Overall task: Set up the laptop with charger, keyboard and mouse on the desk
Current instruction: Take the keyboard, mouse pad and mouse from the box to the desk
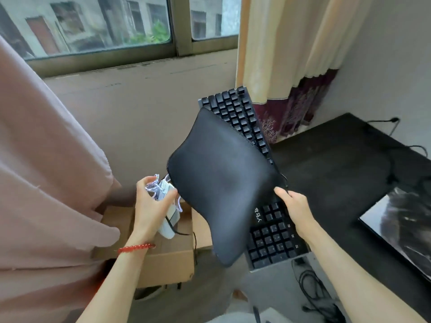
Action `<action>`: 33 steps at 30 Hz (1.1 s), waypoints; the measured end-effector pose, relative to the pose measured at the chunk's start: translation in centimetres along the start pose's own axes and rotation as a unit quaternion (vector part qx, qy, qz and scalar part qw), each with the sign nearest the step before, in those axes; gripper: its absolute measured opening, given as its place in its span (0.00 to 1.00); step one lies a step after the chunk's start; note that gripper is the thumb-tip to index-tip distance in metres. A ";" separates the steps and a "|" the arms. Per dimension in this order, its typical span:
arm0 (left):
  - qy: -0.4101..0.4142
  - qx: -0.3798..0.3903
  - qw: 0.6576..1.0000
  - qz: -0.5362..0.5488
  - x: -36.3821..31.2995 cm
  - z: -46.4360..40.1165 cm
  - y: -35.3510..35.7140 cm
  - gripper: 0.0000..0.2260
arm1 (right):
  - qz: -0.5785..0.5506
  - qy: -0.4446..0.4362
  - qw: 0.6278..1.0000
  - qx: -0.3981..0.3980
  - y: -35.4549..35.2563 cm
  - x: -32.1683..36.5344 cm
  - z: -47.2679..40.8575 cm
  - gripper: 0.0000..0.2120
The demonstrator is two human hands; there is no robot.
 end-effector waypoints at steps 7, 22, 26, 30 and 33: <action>0.074 0.149 0.985 0.054 -7.0 8.4 3.1 0.23 | -0.056 0.004 0.988 -0.146 -9.8 -4.0 14.5 0.28; 0.148 0.482 0.863 0.046 -13.6 30.6 22.4 0.16 | -0.115 0.086 0.913 -0.382 -32.5 -17.5 36.1 0.19; 0.222 0.541 0.811 -0.007 -15.3 37.3 29.1 0.14 | -0.110 0.107 0.905 -0.397 -38.3 -21.7 39.2 0.26; 0.285 0.594 0.747 -0.083 -15.3 45.4 37.8 0.14 | -0.112 0.144 0.895 -0.407 -46.0 -26.9 41.2 0.23; 0.310 0.616 0.715 -0.117 -14.4 50.5 43.9 0.15 | -0.095 0.174 0.895 -0.400 -51.2 -30.3 41.7 0.17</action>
Point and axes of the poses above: each hand's wrist, its own z-axis away from the middle knuckle, its own y-axis out of the palm, x = y × z, the point moved 7 cm from there along -z, towards the middle knuckle, and after that the axes turned 5 degrees about y, right-handed, at the moved point
